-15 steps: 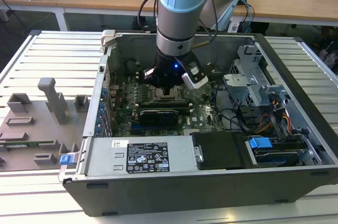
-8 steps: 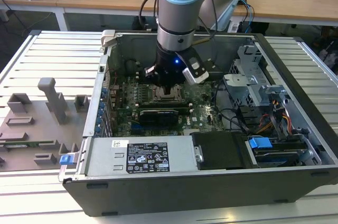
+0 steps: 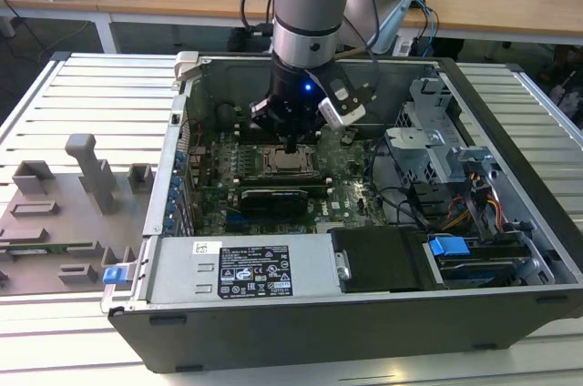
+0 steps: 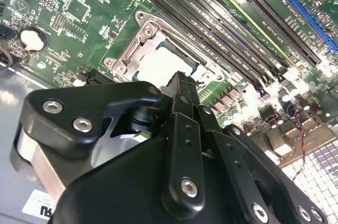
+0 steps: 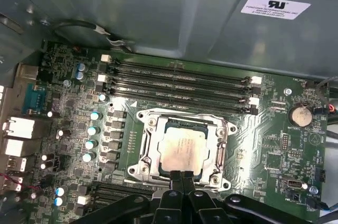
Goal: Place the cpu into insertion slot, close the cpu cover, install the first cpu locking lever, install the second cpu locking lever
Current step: 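Install the second cpu locking lever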
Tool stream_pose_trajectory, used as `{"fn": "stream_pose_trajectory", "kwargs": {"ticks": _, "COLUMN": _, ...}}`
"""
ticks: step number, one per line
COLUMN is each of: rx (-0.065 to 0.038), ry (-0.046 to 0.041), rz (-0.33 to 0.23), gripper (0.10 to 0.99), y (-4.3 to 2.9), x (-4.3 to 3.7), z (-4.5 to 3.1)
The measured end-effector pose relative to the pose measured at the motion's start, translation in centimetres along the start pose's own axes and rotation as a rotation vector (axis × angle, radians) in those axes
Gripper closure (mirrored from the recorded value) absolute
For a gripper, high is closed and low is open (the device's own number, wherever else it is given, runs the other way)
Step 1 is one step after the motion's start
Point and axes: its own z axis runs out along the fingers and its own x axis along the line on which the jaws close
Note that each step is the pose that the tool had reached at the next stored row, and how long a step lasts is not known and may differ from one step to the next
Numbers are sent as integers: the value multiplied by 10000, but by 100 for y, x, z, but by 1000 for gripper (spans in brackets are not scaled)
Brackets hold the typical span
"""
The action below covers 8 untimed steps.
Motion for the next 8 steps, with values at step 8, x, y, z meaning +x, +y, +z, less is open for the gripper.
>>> {"fn": "stream_pose_trajectory", "kwargs": {"ticks": 8, "rx": 314, "ry": 46, "rz": 7, "gripper": 980, "y": 32, "x": -3, "z": -93}}
